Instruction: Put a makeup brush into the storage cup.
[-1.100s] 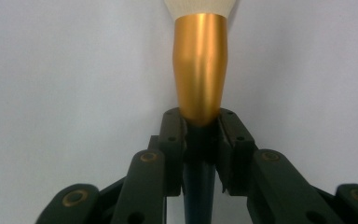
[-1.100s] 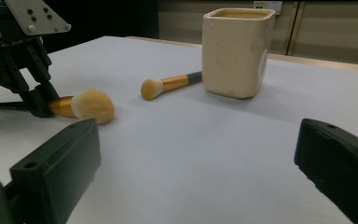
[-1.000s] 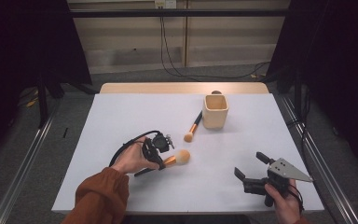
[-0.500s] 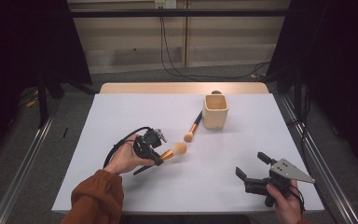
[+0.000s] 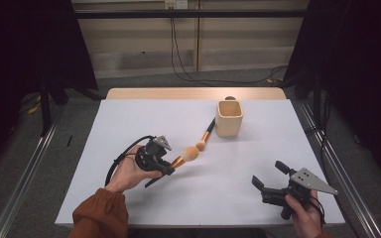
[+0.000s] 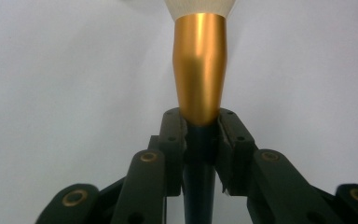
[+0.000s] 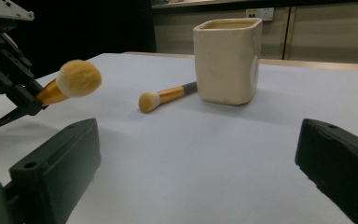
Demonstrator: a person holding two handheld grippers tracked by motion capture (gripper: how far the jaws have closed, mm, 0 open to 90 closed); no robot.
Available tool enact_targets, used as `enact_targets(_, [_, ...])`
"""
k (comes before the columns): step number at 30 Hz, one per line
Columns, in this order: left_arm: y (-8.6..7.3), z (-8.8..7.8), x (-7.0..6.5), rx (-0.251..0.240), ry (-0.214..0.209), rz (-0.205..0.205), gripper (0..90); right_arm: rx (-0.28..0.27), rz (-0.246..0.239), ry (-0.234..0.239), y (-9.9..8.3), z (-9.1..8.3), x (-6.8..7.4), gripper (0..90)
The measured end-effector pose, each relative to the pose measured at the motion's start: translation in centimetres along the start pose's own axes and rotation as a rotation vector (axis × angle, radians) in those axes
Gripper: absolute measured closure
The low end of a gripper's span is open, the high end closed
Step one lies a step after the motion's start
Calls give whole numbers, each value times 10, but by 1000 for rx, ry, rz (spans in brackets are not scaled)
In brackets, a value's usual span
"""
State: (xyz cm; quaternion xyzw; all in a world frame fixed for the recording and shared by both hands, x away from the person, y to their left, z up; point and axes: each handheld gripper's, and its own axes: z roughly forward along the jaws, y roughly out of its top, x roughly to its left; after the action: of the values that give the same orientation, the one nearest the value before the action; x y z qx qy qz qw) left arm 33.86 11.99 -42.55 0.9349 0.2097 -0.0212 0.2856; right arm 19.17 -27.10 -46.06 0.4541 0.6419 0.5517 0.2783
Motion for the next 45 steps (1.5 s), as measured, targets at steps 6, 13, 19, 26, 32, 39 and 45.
enact_targets(6, [-10, -6, -5, -129, -51, -12, 741, -6, 5, 0, 0, 1, 0, 0])
enact_targets(13, [-16, -7, -12, -220, -67, -20, 741, 0, -5, 7, 0, 1, 1, 0])
enact_targets(19, [-24, -7, -7, -286, -54, -40, 740, 7, -10, 5, 0, 2, 0, 0])
enact_targets(26, [-31, -8, -9, -396, -59, -33, 740, 3, -12, 9, 0, 2, 1, 0])
enact_targets(32, [-37, -7, -10, -481, -66, -49, 740, -1, -4, 12, 0, 2, 2, 0])
enact_targets(39, [-42, -8, -12, -609, -93, -61, 739, -3, -7, 28, 1, 4, 3, 4])
enact_targets(45, [-45, -12, -14, -681, -91, -76, 739, -5, -9, 47, 0, 4, 5, 10])
